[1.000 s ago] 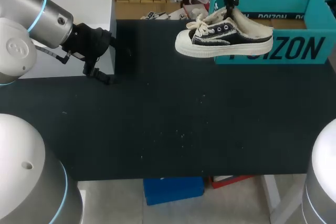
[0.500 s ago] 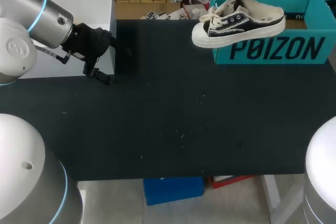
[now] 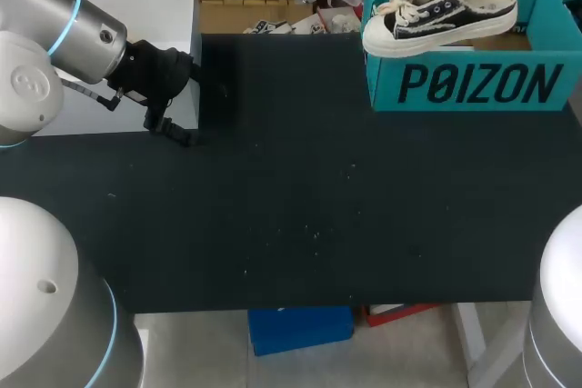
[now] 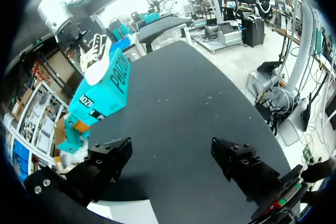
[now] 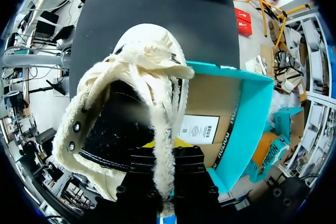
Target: Take the shoe out of the shoebox, open the shoe tongue, remove and reinsert the insole, then place the shoe into the shoebox
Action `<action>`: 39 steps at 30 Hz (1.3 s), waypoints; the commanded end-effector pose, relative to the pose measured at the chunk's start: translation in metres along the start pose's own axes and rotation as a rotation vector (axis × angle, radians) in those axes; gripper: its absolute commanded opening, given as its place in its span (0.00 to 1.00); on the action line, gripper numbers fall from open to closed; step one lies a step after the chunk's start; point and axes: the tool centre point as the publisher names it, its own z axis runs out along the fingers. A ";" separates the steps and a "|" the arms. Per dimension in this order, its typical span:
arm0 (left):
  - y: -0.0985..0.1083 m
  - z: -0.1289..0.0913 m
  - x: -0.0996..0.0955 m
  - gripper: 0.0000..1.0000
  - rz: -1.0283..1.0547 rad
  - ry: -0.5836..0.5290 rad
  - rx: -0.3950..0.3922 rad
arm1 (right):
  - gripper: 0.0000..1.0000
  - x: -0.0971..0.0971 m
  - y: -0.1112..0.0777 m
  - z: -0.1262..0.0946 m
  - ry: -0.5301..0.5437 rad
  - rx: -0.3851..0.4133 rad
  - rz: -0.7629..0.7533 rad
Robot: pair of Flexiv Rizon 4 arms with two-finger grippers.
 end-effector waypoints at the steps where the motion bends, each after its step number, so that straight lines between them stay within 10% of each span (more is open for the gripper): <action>1: 0.000 0.000 0.001 1.00 0.001 -0.003 -0.002 | 0.00 -0.027 -0.017 0.001 0.033 -0.017 0.006; 14: 0.000 0.000 0.001 1.00 0.001 -0.003 -0.002 | 0.00 -0.066 -0.054 0.030 0.024 -0.056 0.033; 39: 0.000 0.000 0.001 1.00 0.001 -0.003 -0.002 | 0.00 -0.075 -0.068 0.129 0.059 -0.156 0.049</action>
